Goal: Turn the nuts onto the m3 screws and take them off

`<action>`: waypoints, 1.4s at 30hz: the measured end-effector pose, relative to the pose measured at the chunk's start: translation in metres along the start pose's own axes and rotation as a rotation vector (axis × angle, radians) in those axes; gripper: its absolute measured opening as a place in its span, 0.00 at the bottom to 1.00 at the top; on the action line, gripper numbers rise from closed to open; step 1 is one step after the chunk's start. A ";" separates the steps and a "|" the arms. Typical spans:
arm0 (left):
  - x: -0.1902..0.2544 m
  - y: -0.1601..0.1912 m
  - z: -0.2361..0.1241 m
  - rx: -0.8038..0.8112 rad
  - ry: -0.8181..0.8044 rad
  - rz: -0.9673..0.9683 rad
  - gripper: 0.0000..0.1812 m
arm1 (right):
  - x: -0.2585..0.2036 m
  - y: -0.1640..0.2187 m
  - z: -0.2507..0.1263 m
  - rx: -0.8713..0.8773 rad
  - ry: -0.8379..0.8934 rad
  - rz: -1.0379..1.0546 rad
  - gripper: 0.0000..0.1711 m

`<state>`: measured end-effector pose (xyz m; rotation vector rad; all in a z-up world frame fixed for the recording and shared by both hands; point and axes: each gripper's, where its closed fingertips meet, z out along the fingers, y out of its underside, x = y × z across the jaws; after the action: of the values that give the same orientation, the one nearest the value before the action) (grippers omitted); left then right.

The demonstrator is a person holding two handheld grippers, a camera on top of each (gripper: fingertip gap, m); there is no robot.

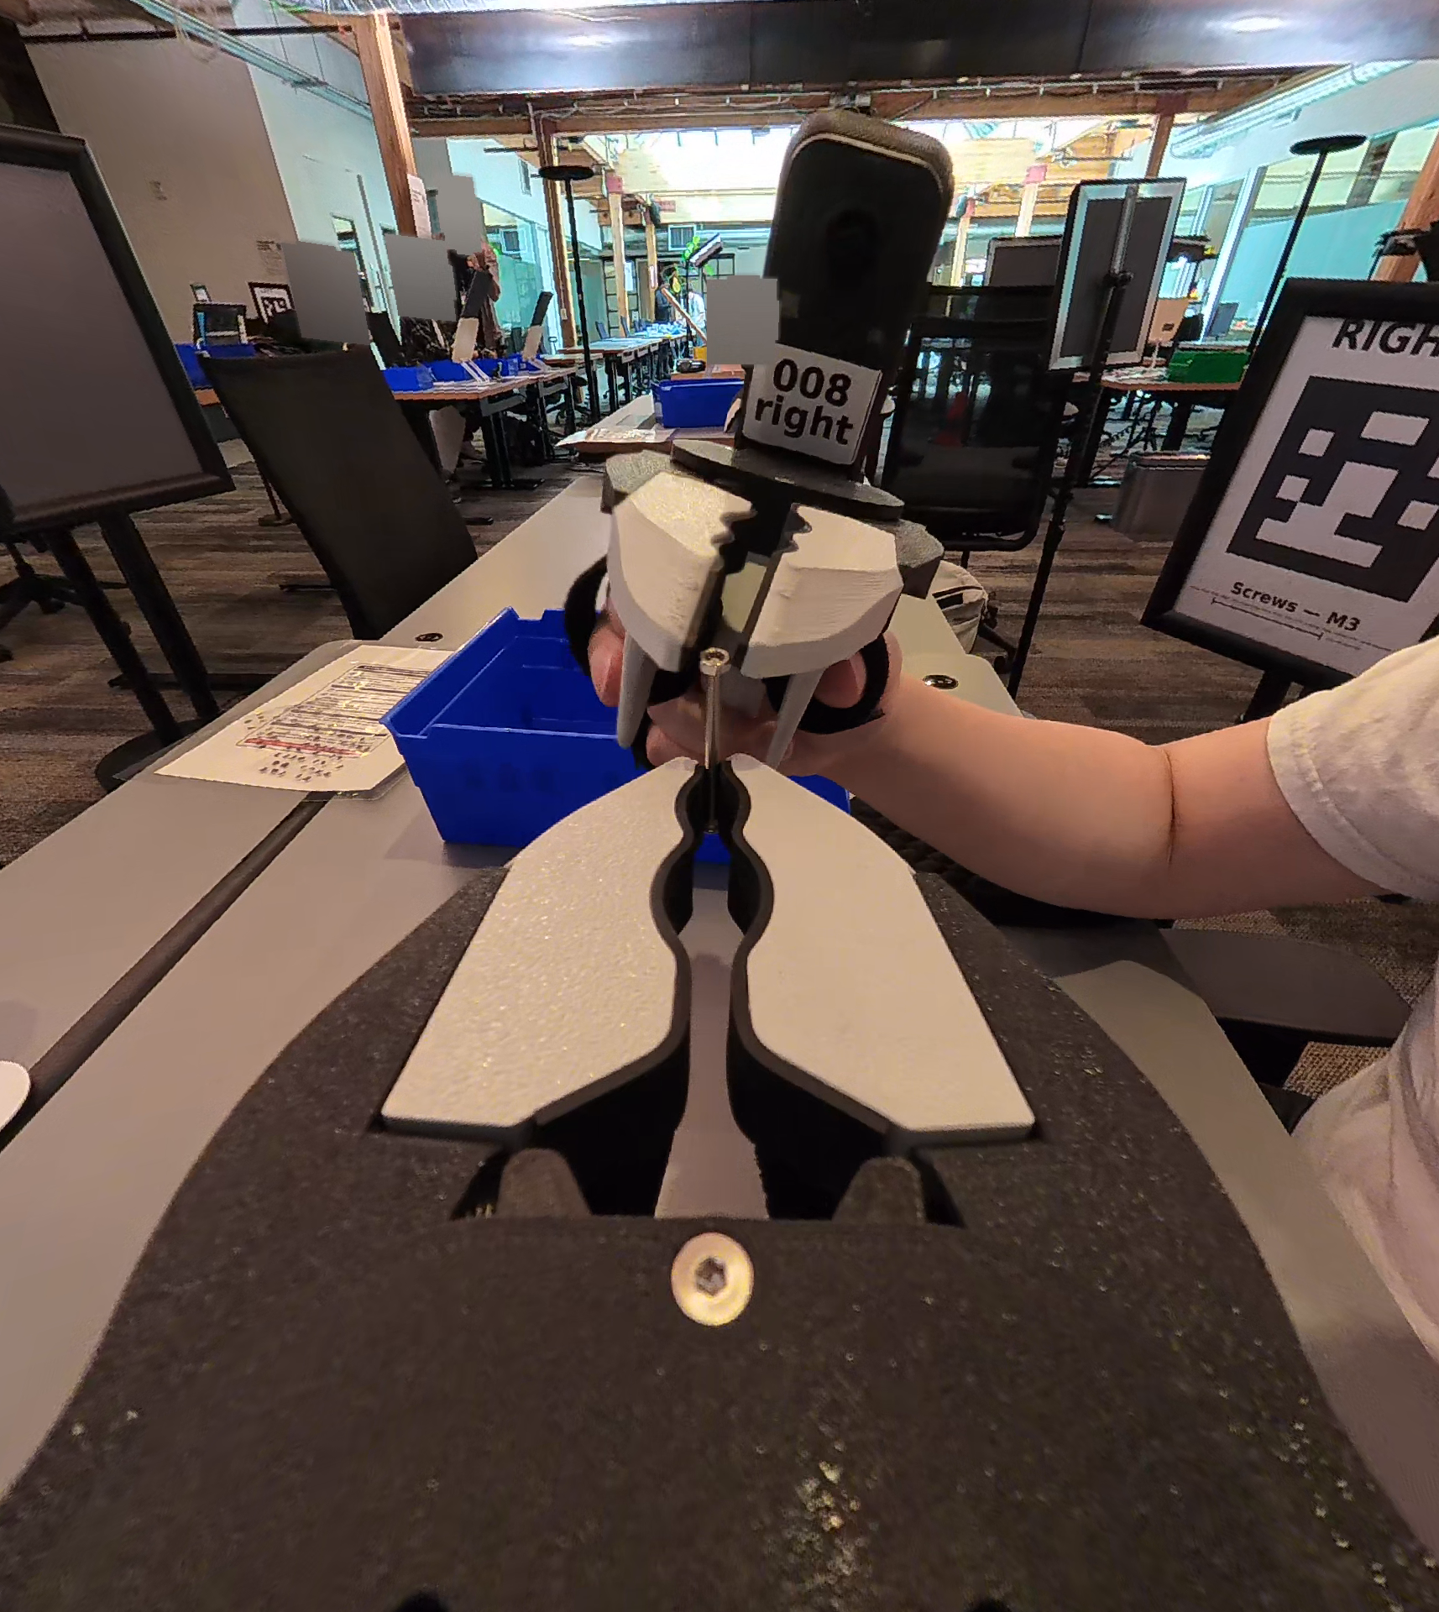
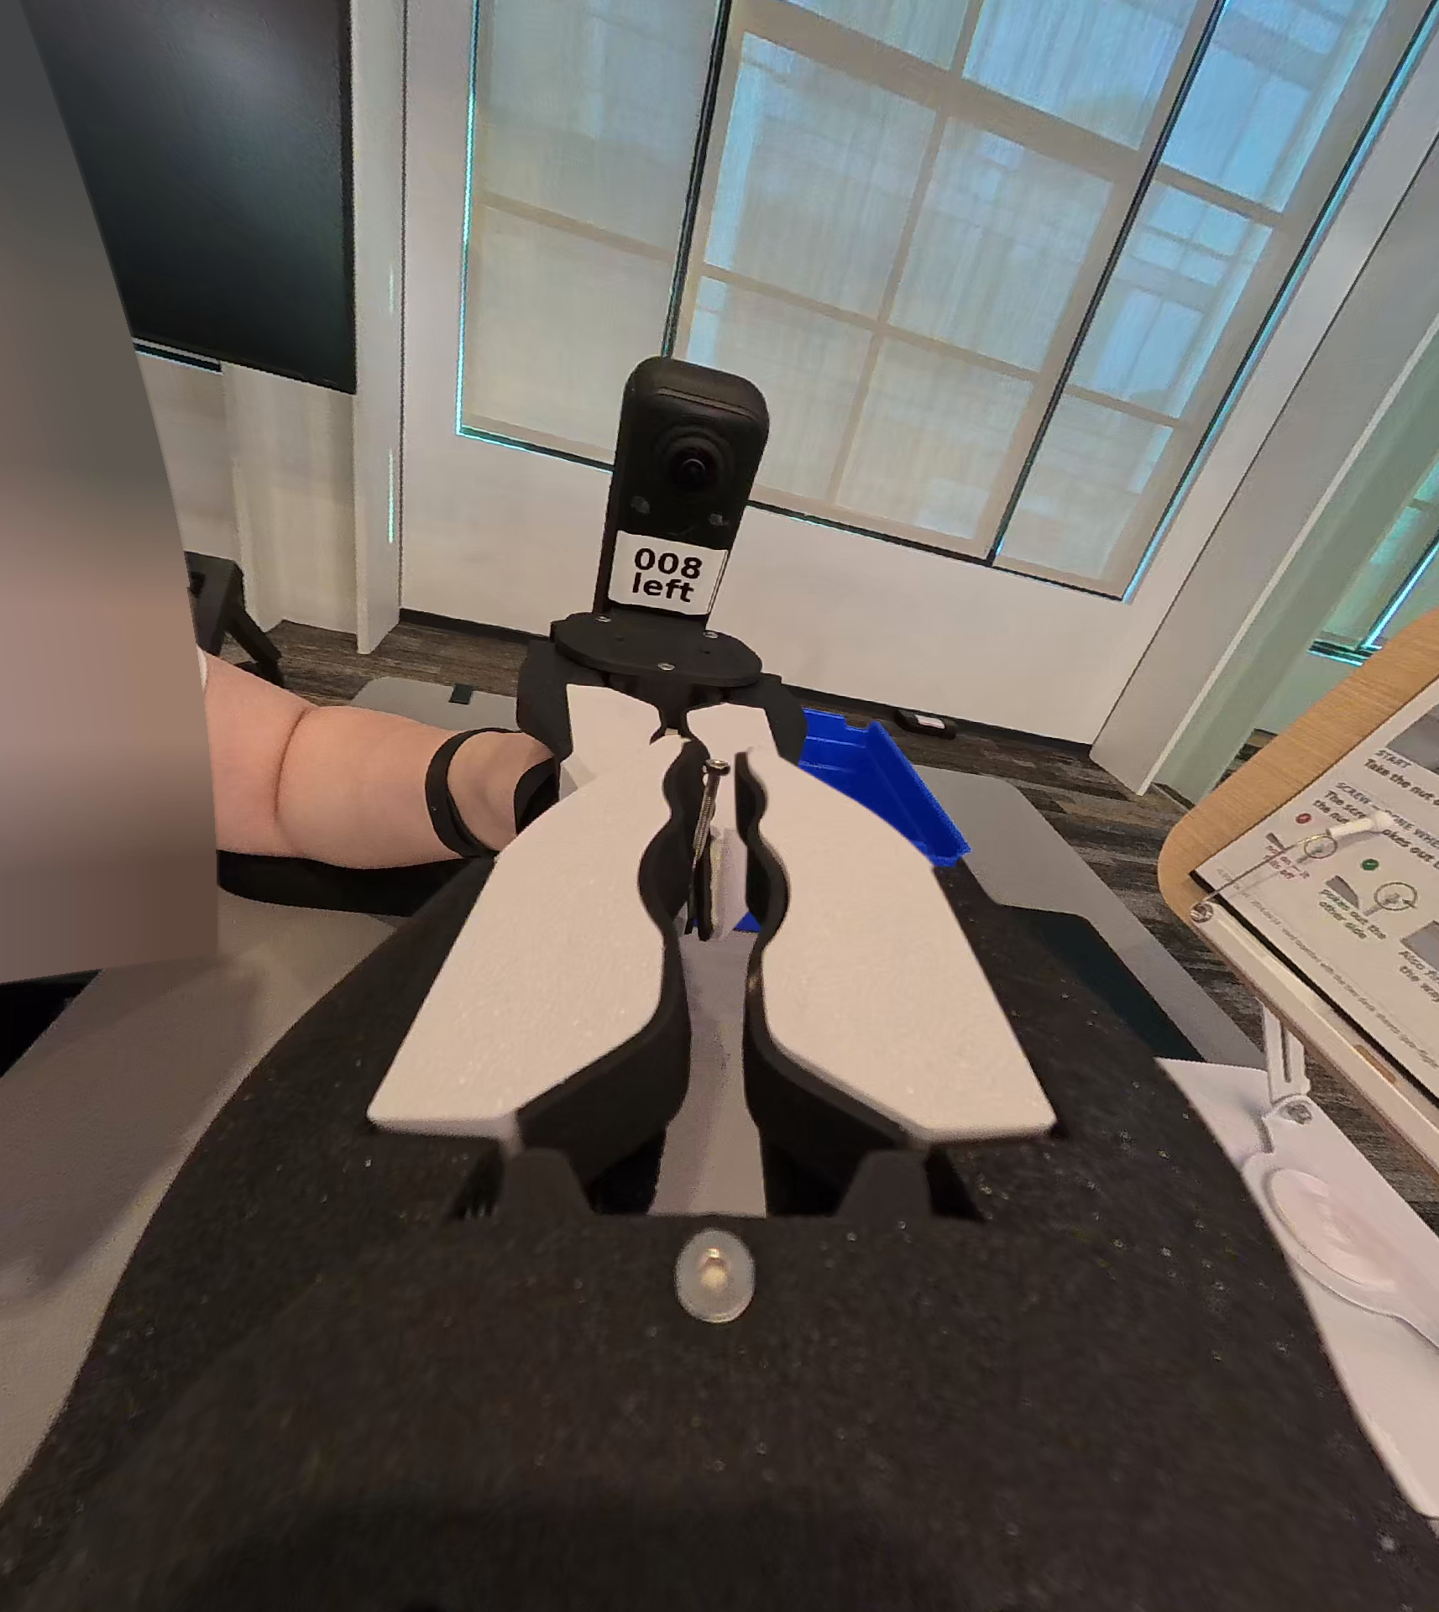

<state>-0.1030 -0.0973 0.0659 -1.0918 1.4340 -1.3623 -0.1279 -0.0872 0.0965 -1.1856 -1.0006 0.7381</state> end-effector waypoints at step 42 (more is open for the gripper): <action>-0.024 0.002 -0.010 -0.010 -0.094 -0.125 0.01 | 0.022 0.008 0.012 0.110 0.118 0.191 0.03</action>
<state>-0.1065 -0.0720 0.0644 -1.2537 1.3250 -1.3733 -0.1297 -0.0612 0.0950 -1.2252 -0.7467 0.8525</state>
